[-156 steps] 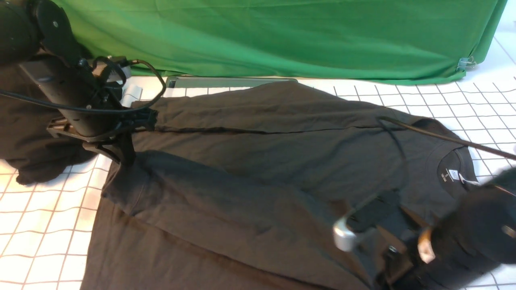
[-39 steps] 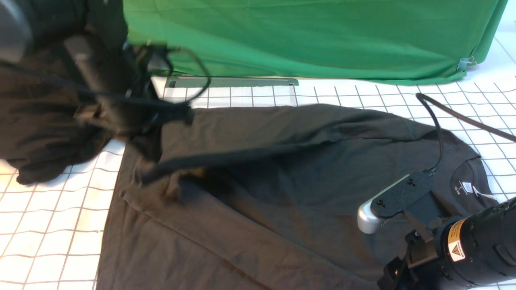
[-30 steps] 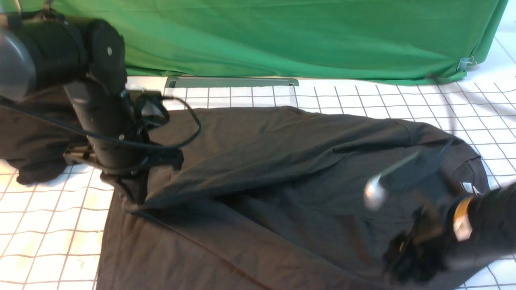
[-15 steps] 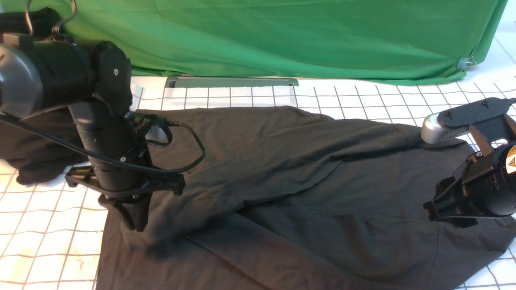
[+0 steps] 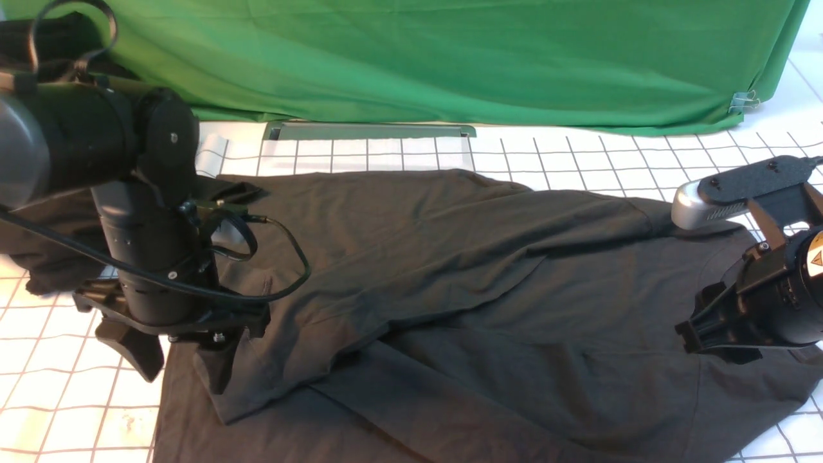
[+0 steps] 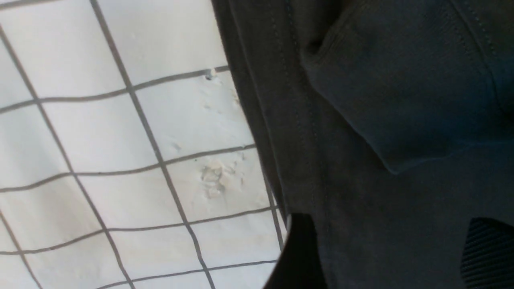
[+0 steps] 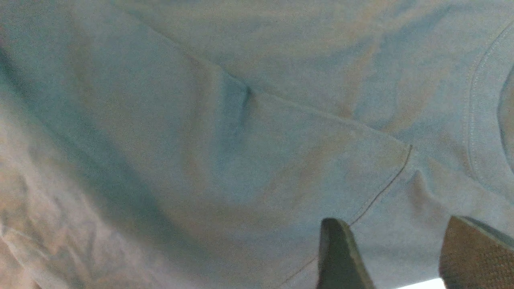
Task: Fold a long-sleeved shirt over a white checkered tablecloth.
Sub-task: 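Grasp the near edge of the shirt at its hem and shoulder corners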
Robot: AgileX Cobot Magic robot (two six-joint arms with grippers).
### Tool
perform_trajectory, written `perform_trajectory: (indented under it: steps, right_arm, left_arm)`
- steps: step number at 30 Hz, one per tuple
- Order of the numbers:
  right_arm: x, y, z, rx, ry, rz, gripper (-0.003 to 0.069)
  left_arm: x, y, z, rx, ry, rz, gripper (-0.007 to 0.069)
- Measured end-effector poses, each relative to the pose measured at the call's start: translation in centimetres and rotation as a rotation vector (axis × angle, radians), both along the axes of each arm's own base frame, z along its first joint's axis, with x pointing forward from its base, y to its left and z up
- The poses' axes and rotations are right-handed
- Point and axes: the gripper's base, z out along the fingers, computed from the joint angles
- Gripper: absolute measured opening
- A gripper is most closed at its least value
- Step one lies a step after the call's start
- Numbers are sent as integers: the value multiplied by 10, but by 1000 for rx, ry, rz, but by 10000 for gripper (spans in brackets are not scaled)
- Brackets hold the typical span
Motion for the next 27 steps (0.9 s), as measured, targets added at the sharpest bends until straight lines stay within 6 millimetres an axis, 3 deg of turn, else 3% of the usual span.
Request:
perform_trajectory:
  steps: [3, 6, 10, 11, 14, 19, 22, 27]
  right_arm:
    - [0, 0, 0, -3, -1, 6, 337]
    - [-1, 0, 0, -14, 6, 20, 337]
    - [-2, -1, -1, -26, 25, 28, 337]
    - [-2, -1, -1, -27, 26, 31, 337]
    - [-2, -1, -1, -30, 25, 36, 337]
    - [-2, -1, -1, -29, 17, 41, 337]
    - [-1, 0, 0, -25, 3, 43, 337]
    - [0, 0, 0, -23, -2, 44, 337]
  left_arm:
    - [-3, 0, 1, -8, -1, 3, 463]
    - [-19, -1, -4, -52, 46, 30, 385]
    - [-51, 0, -15, -111, 130, 75, 276]
    - [-67, 3, -19, -118, 161, 87, 242]
    - [-100, 12, -27, -115, 163, 135, 209]
    - [-133, 22, -39, -146, 47, 185, 268]
    - [-143, 27, -47, -133, 29, 185, 344]
    - [-143, 31, -51, -88, 22, 170, 433]
